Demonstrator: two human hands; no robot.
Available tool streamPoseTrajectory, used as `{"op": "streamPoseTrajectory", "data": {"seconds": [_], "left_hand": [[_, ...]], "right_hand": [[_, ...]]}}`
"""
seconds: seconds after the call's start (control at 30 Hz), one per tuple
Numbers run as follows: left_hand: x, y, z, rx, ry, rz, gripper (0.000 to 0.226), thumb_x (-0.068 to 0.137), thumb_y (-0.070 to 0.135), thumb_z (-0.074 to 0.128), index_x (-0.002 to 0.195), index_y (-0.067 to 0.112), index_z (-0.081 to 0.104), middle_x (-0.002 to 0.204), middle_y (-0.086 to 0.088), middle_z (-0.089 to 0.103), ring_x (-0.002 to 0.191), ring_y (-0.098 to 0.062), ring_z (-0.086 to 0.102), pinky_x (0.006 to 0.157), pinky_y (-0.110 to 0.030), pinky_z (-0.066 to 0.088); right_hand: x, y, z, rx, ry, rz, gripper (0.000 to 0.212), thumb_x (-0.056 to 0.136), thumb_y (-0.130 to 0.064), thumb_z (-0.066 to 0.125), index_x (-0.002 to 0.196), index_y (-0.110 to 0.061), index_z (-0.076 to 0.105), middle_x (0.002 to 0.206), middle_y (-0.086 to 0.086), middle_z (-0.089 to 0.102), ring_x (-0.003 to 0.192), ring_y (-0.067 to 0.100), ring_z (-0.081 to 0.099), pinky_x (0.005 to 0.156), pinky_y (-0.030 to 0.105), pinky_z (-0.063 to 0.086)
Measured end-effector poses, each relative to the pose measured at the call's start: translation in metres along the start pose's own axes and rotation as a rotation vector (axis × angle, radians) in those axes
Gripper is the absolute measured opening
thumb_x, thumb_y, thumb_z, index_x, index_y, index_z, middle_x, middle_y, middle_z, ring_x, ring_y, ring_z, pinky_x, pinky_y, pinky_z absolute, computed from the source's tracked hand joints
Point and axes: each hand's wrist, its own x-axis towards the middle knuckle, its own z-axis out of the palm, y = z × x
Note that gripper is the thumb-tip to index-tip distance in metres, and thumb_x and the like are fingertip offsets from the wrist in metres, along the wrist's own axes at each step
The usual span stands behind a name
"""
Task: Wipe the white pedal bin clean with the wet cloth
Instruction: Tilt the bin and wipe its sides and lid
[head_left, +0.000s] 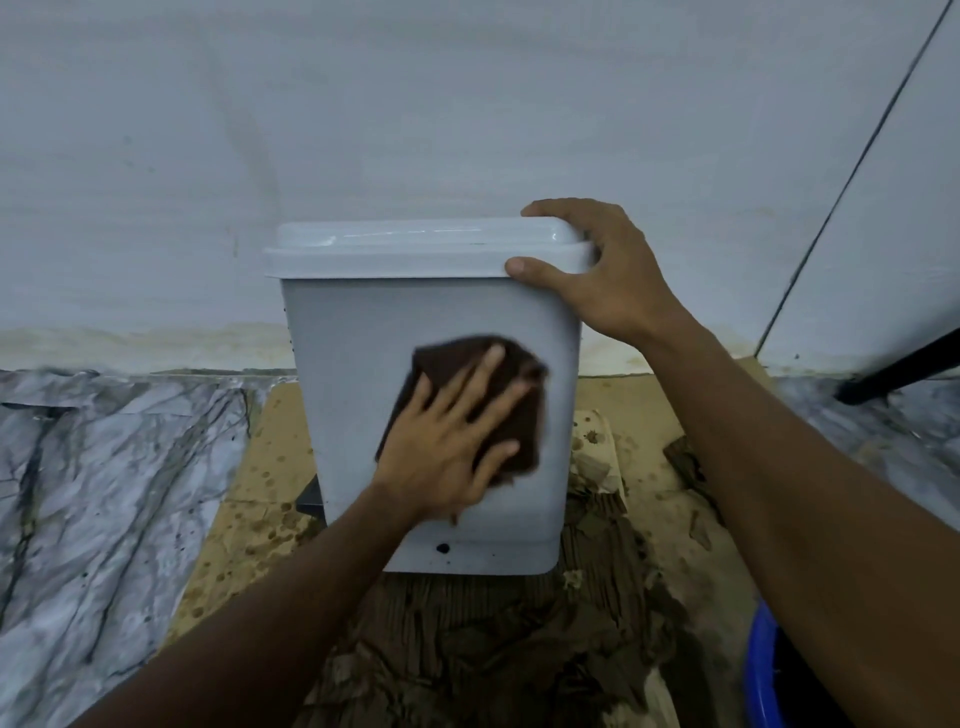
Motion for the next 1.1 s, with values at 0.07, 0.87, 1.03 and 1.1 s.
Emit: {"op": "streamPoseTrajectory", "data": {"seconds": [0.07,0.87,1.03,1.1], "left_hand": [[0.031,0.003,-0.014,-0.024,0.07,-0.145,0.067,0.102,0.048,0.039,0.159,0.022,0.018,0.166,-0.011,-0.001,0.153,-0.031,0.013,0.117,-0.054,0.018],[-0.037,0.047,0.034,0.042,-0.021,0.149,0.07,0.102,0.046,0.04,0.16,0.018,0.014,0.166,-0.017,-0.007,0.154,-0.032,0.002,0.123,-0.051,-0.001],[-0.075,0.053,0.047,0.076,-0.154,0.394,0.072,0.098,0.05,0.048,0.159,0.023,0.021,0.166,-0.014,-0.013,0.129,-0.027,0.035,0.106,-0.046,0.024],[-0.052,0.052,0.038,0.028,-0.093,0.302,0.069,0.1,0.051,0.045,0.159,0.024,0.022,0.167,-0.012,-0.008,0.134,-0.027,0.036,0.107,-0.048,0.025]], "right_hand": [[0.0,0.0,0.0,-0.019,0.006,-0.016,0.054,0.068,-0.065,0.074,0.115,-0.039,0.067,0.116,-0.028,0.061,0.121,0.004,0.051,0.109,0.043,0.039],[-0.004,-0.001,-0.001,0.02,0.013,0.03,0.051,0.069,-0.056,0.081,0.115,-0.039,0.068,0.101,-0.046,0.05,0.117,0.001,0.049,0.11,0.041,0.038],[-0.005,-0.002,-0.004,0.016,0.016,0.031,0.05,0.071,-0.056,0.079,0.116,-0.039,0.067,0.106,-0.04,0.052,0.118,0.0,0.047,0.11,0.041,0.038],[-0.005,-0.002,-0.003,0.013,0.013,0.037,0.051,0.07,-0.057,0.079,0.117,-0.039,0.067,0.106,-0.041,0.051,0.119,0.001,0.047,0.11,0.042,0.037]]}}
